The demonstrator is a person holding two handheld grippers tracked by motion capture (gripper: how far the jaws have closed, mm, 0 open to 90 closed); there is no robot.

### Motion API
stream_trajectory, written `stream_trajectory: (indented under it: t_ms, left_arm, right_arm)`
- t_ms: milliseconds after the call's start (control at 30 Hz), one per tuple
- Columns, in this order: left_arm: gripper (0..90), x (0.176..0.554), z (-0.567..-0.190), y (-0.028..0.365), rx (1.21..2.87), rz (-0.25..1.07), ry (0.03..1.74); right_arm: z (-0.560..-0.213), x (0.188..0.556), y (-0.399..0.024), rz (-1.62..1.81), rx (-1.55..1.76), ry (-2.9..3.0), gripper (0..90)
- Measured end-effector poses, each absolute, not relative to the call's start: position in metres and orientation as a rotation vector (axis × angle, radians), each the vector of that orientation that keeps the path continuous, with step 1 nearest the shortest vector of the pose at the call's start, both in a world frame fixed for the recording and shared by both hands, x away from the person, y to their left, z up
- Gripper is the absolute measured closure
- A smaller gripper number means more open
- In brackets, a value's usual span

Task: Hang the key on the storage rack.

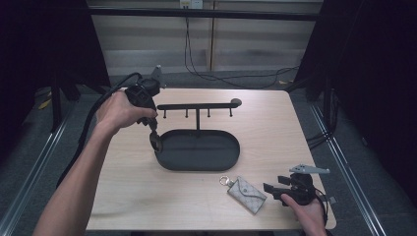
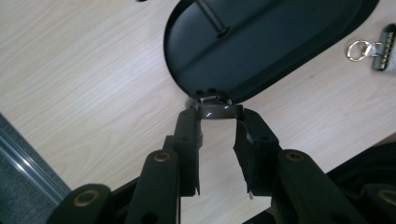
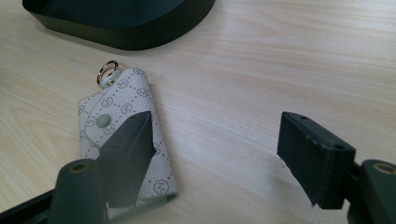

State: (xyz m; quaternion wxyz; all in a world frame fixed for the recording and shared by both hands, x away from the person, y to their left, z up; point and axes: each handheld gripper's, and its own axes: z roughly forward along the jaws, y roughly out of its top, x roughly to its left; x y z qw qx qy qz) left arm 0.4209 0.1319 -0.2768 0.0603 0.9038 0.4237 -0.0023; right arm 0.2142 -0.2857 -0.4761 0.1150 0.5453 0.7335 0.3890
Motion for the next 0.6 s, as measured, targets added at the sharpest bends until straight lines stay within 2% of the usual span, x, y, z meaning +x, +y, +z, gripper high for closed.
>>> stream_trajectory:
  t_ms: [233, 467, 600]
  left_arm:
    - [70.8, 0.428, -0.284, 0.125, 2.738, -0.018, 1.301]
    - [70.7, 0.434, -0.291, 0.117, 2.737, -0.022, 1.299]
    - [70.7, 0.437, -0.291, 0.114, 2.719, -0.019, 1.317]
  right_arm:
    - [-0.475, 0.214, -0.285, 1.148, 1.594, 2.151, 26.4]
    - [-0.471, 0.211, -0.289, 1.203, 1.574, 2.102, 18.1]
    - [-0.471, 0.21, -0.29, 1.208, 1.568, 2.093, 16.3]
